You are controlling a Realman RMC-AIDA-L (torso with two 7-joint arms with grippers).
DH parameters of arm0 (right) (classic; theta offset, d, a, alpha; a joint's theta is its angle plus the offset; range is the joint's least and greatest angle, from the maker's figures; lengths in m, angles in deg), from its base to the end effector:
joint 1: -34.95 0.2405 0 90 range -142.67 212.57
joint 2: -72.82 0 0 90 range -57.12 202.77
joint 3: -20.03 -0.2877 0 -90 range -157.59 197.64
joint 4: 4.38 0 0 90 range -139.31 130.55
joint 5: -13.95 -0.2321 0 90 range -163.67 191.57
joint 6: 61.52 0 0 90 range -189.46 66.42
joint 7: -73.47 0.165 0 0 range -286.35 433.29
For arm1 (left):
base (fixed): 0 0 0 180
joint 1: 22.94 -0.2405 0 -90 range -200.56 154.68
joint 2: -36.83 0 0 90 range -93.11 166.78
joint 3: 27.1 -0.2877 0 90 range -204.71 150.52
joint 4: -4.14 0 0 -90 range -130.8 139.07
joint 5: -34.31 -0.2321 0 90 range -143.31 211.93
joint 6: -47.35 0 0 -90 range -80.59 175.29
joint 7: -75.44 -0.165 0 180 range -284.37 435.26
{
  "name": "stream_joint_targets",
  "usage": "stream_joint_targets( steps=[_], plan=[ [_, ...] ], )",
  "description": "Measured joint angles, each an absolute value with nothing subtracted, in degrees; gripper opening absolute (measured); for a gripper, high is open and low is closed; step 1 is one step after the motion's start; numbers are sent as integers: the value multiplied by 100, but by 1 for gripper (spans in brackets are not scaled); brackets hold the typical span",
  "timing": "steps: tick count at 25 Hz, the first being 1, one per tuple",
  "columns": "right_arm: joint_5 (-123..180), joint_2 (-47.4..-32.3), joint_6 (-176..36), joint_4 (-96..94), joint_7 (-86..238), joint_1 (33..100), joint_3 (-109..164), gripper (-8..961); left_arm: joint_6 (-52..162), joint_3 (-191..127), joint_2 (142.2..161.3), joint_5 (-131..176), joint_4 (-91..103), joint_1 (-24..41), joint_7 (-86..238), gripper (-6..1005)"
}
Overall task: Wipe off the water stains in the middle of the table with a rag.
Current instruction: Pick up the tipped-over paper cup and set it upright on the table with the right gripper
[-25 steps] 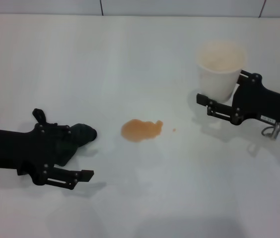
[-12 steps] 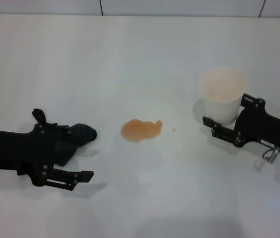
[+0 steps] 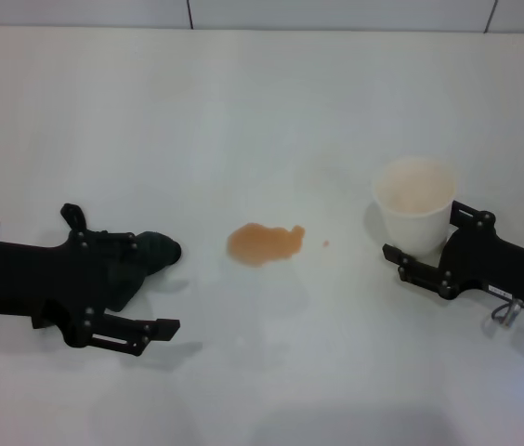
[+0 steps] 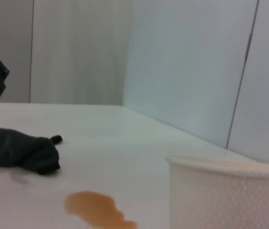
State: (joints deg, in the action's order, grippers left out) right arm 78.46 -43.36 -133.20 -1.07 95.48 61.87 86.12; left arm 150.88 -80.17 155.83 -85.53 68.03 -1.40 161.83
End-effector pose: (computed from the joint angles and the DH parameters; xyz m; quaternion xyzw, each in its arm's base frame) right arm 0.3558 0.3308 -0.0953 -0.9108 0.0925 0.2216 0.3359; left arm -0.2777 0.3186 0.0005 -0.9863 -0.1163 -0.1112 0.0366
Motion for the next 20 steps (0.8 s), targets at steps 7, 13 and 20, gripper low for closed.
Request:
stream_joint_targets(
  steps=[7,13,20],
  plan=[
    [7868,-4336,-13241,-134,9499,6184,8617,709,15090,-8046,15583,-8511,6810,-149,16184,852],
    [7880,-4337,-13116,-145,9503,6181,8683,709,15141,-8118,15583,-8444,6814,-152,16187,851],
    [7880,-4337,-13116,-148,9511,6136,8682,708,15145,-8124,15583,-8443,6822,-165,16191,850]
  ],
)
